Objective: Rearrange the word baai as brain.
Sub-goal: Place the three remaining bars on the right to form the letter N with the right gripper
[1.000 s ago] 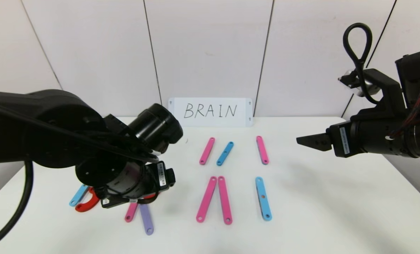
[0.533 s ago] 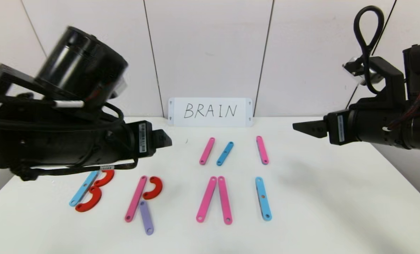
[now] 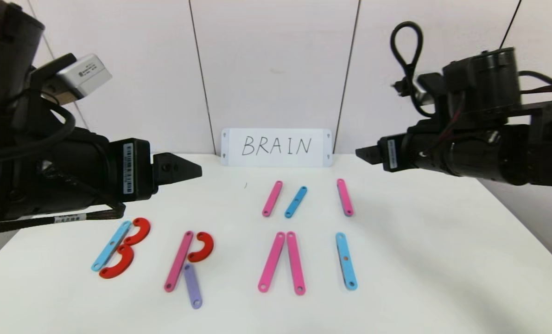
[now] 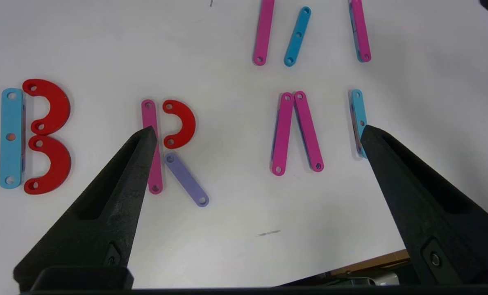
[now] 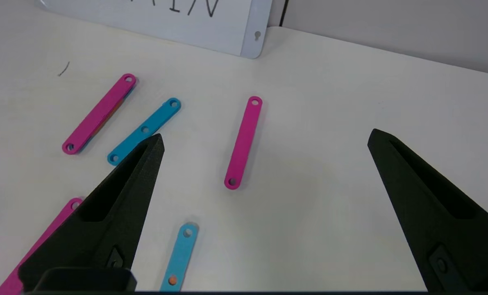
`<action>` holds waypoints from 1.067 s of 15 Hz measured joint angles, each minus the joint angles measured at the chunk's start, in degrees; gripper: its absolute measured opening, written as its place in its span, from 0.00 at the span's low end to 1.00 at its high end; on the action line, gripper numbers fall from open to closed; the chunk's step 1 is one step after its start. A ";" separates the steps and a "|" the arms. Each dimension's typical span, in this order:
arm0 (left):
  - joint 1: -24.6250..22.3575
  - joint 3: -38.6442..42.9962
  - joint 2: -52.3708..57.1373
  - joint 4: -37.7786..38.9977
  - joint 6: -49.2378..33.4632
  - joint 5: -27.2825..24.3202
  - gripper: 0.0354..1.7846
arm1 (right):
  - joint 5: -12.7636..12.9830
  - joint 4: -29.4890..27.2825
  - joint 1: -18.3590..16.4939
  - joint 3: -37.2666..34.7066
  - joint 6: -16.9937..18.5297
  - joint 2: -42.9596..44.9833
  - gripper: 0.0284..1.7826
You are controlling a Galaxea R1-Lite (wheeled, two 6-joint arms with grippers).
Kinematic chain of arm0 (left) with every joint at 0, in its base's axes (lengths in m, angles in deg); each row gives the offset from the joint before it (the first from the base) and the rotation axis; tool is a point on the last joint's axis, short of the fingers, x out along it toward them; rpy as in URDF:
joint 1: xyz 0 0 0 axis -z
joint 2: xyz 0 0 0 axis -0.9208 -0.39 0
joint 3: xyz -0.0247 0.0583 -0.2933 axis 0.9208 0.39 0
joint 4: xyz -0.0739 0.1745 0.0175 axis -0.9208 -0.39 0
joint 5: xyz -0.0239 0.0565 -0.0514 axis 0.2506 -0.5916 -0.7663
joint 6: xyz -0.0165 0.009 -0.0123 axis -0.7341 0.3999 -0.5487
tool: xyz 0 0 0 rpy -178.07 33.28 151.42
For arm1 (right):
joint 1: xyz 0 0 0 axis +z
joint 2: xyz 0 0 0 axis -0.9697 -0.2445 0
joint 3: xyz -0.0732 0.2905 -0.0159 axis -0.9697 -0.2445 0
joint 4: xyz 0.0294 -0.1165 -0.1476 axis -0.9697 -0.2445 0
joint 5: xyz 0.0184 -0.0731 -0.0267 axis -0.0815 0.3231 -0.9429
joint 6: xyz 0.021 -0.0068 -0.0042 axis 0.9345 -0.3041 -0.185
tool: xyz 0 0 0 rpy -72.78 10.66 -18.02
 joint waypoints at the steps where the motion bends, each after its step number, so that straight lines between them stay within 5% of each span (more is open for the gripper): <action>1: -0.01 0.06 0.59 0.04 0.00 0.00 0.97 | 1.68 0.00 1.01 1.10 0.84 -2.34 0.98; 5: -0.04 0.16 1.85 0.01 0.66 -0.07 0.97 | 5.71 -0.07 4.68 5.91 4.55 -10.62 0.98; 16: -0.01 0.35 4.27 -0.57 2.29 -0.44 0.97 | 8.20 -1.62 14.08 21.64 5.10 -26.23 0.98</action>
